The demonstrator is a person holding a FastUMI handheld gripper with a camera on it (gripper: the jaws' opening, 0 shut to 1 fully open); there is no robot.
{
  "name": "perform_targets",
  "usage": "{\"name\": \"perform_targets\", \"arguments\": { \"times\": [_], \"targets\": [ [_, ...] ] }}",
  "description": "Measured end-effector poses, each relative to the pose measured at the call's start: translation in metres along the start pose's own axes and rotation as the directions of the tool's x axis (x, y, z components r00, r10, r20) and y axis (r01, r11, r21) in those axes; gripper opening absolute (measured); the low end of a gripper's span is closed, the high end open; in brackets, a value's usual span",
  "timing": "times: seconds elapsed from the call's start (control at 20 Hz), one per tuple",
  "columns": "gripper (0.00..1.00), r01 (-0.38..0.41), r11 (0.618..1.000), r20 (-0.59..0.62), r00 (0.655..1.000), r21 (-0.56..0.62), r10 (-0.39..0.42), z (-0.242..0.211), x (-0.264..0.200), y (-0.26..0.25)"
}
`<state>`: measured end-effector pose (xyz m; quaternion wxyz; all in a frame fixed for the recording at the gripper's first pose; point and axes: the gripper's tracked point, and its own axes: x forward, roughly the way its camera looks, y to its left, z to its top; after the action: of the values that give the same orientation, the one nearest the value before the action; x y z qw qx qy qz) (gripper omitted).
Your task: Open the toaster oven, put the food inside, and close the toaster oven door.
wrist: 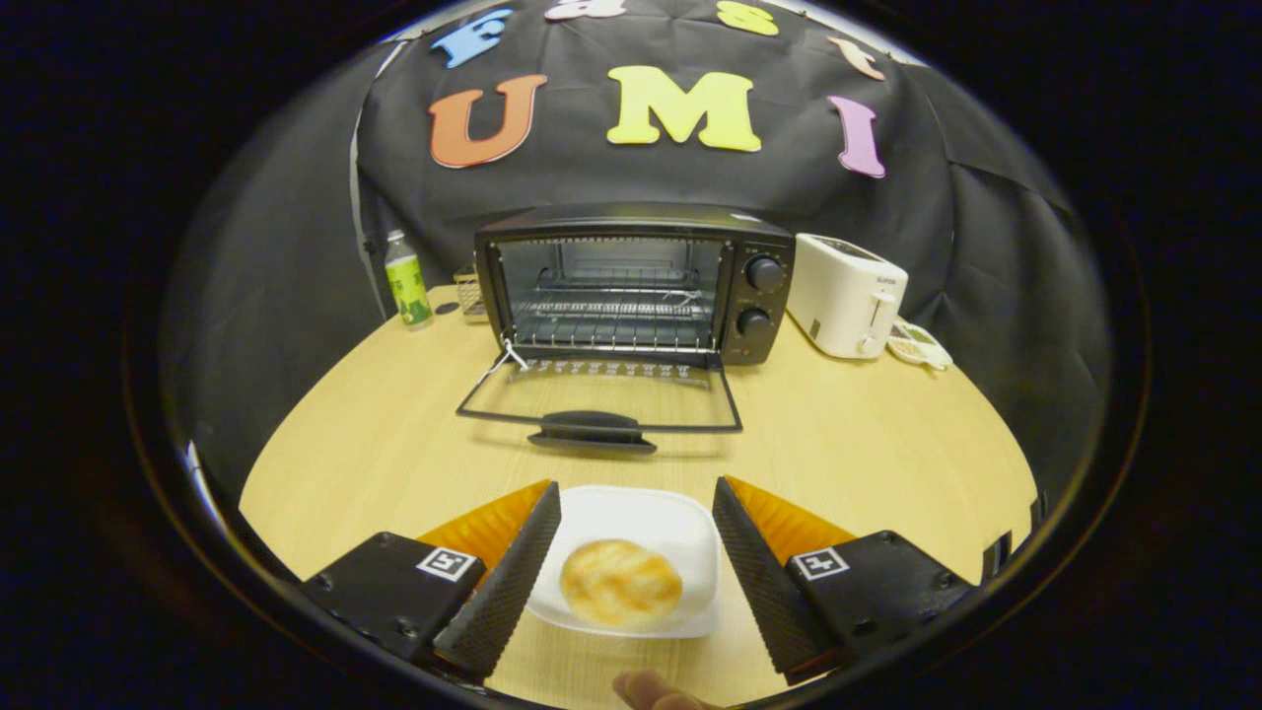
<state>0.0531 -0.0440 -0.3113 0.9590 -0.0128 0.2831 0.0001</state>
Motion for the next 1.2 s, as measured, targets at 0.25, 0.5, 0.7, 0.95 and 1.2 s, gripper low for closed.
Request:
{"name": "perform_targets", "arguments": {
  "times": [0.25,0.5,0.7,0.95,1.2],
  "targets": [
    [1.00,0.001,1.000,-0.020,1.000,0.022,0.000,-0.036,-0.010,-0.002],
    [1.00,-0.022,0.997,-0.062,0.998,0.076,0.027,-0.061,-0.009,0.003],
    [0.98,-0.046,0.993,-0.112,0.992,0.110,0.058,-0.081,-0.004,0.013],
    [0.98,-0.011,0.995,-0.079,0.997,0.101,0.019,-0.076,0.000,0.011],
    [0.96,0.009,0.996,-0.032,0.999,0.085,-0.006,-0.075,0.012,0.012]
  ]
}}
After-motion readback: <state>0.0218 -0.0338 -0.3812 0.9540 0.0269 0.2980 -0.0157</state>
